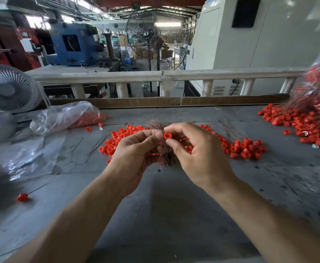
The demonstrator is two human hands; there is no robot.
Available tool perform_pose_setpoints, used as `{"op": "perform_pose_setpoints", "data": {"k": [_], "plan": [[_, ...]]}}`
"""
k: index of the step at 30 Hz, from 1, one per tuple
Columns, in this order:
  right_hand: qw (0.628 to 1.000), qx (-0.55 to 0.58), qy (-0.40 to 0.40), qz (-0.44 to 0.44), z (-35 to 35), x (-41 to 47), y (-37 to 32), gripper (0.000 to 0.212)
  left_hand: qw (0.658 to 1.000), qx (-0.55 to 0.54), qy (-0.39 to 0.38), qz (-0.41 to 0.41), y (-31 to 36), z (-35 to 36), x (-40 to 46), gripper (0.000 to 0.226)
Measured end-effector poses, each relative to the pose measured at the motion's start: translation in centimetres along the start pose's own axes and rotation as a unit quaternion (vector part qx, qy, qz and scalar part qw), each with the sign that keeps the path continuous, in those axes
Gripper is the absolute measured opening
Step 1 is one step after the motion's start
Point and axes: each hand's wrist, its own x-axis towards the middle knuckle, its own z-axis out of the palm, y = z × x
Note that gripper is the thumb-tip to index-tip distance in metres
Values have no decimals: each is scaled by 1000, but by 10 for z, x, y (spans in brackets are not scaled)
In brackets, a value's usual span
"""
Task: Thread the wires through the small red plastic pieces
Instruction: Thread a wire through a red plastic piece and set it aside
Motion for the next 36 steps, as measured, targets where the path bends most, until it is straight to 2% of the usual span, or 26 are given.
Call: {"op": "perform_pose_setpoints", "data": {"k": [4, 12, 18, 22, 26, 36], "plan": [[1000, -2, -20, 20, 0, 0, -1, 17, 999, 37, 20, 21, -1, -1, 1, 25], [998, 19, -44, 40, -1, 1, 0, 15, 995, 89, 28, 31, -2, -1, 1, 26], [996, 18, -65, 57, -2, 2, 3, 17, 992, 111, 42, 29, -2, -3, 1, 15], [995, -16, -73, 69, 0, 1, 8, 14, 991, 91, 92, 39, -1, -5, 2, 5], [992, -23, -89, 82, 1, -1, 13, 12, 987, 64, 138, 43, 0, -7, 4, 7], [985, 26, -115, 123, 0, -3, 18, 12, 985, -39, 159, 45, 6, -11, 5, 10]]}}
